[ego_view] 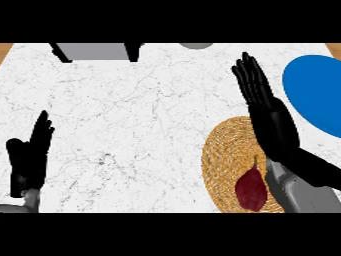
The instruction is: Pick the squash from the placemat and place it in the plate
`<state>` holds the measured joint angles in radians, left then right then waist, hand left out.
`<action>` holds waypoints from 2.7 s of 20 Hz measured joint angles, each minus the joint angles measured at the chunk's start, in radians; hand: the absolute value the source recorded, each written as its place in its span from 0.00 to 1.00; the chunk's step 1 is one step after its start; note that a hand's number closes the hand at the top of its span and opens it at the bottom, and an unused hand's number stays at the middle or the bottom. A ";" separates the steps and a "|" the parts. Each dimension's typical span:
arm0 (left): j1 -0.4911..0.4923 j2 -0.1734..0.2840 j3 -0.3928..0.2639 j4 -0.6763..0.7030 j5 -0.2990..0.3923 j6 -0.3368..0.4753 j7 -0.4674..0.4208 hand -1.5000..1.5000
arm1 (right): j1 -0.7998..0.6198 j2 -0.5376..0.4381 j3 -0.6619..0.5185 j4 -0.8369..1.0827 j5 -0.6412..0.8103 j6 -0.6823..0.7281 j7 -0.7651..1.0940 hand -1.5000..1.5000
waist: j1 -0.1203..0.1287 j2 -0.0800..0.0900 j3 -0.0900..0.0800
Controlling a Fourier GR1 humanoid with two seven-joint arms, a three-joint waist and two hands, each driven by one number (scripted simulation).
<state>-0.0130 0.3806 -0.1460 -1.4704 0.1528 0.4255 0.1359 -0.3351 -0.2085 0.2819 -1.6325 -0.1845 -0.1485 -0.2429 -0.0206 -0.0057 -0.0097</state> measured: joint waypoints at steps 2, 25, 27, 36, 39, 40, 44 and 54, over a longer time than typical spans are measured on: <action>-0.006 -0.014 -0.003 0.019 0.009 -0.027 -0.004 0.50 | 0.026 -0.051 -0.057 -0.016 -0.029 0.037 0.009 1.00 | 0.005 0.002 0.004; 0.025 -0.119 -0.067 0.028 0.121 -0.239 0.013 0.50 | 0.499 -0.567 -0.620 0.135 -0.056 0.334 -0.145 0.00 | 0.006 0.001 0.012; 0.023 -0.127 -0.074 0.023 0.110 -0.228 0.016 0.50 | 0.523 -0.618 -0.593 0.104 -0.009 0.365 -0.112 0.00 | 0.009 0.001 0.012; 0.006 -0.144 -0.064 0.036 0.100 -0.234 0.030 0.50 | 0.605 -0.679 -0.498 -0.142 0.158 0.392 0.126 0.00 | 0.012 0.000 0.012; 0.008 -0.143 -0.057 0.034 0.096 -0.246 0.035 0.50 | 0.596 -0.650 -0.453 -0.223 0.211 0.384 0.230 0.00 | 0.017 0.001 0.012; 0.010 -0.148 -0.058 0.034 0.090 -0.243 0.032 0.50 | 0.608 -0.633 -0.442 -0.251 0.233 0.377 0.254 0.00 | 0.016 0.001 0.012; 0.018 -0.147 -0.044 0.034 0.084 -0.265 0.025 0.50 | 0.604 -0.581 -0.393 -0.297 0.330 0.371 0.329 0.00 | 0.019 0.001 0.013; 0.032 -0.172 -0.032 -0.009 0.053 -0.271 0.078 0.50 | 0.590 -0.438 -0.275 -0.342 0.474 0.441 0.456 0.00 | 0.020 0.003 0.012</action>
<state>0.0194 0.2085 -0.1781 -1.4799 0.2057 0.1546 0.2141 0.2550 -0.6467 0.0071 -1.9743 0.2890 0.2925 0.2127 -0.0011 -0.0028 0.0023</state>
